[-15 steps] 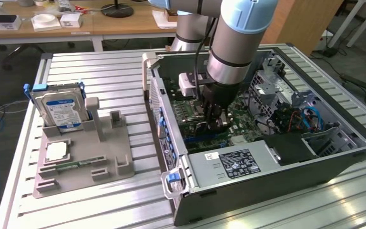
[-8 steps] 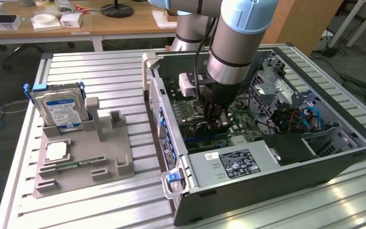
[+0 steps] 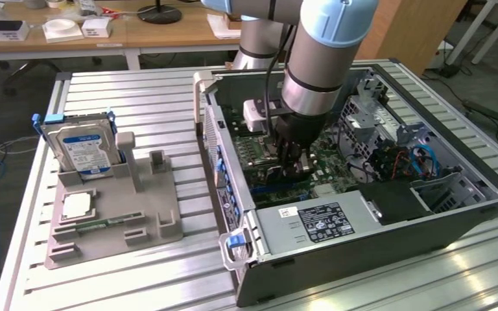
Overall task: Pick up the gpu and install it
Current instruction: 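Insert the gpu into the slot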
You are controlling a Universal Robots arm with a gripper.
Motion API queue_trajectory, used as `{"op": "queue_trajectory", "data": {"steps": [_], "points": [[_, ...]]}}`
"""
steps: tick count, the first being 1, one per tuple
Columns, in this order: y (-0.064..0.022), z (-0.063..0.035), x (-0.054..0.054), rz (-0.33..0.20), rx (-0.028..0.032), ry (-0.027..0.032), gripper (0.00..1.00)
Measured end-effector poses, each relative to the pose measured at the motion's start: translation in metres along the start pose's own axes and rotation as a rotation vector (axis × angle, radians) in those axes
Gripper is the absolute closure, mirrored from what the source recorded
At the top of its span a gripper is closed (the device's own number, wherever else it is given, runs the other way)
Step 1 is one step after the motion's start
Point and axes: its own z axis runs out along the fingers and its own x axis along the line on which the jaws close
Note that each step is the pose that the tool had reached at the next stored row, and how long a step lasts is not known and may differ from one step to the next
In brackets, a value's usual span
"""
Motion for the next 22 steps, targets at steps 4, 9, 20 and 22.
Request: {"op": "queue_trajectory", "data": {"steps": [4,9,20,22], "points": [[0.0001,0.0010,0.0001,0.000,0.0001,-0.0001,0.74],[0.0001,0.0027,0.0002,0.000,0.0003,-0.0003,0.74],[0.0002,0.0038,0.0002,0.000,0.0000,-0.0011,0.74],[0.0002,0.0038,0.0002,0.000,0.0000,-0.0011,0.74]]}}
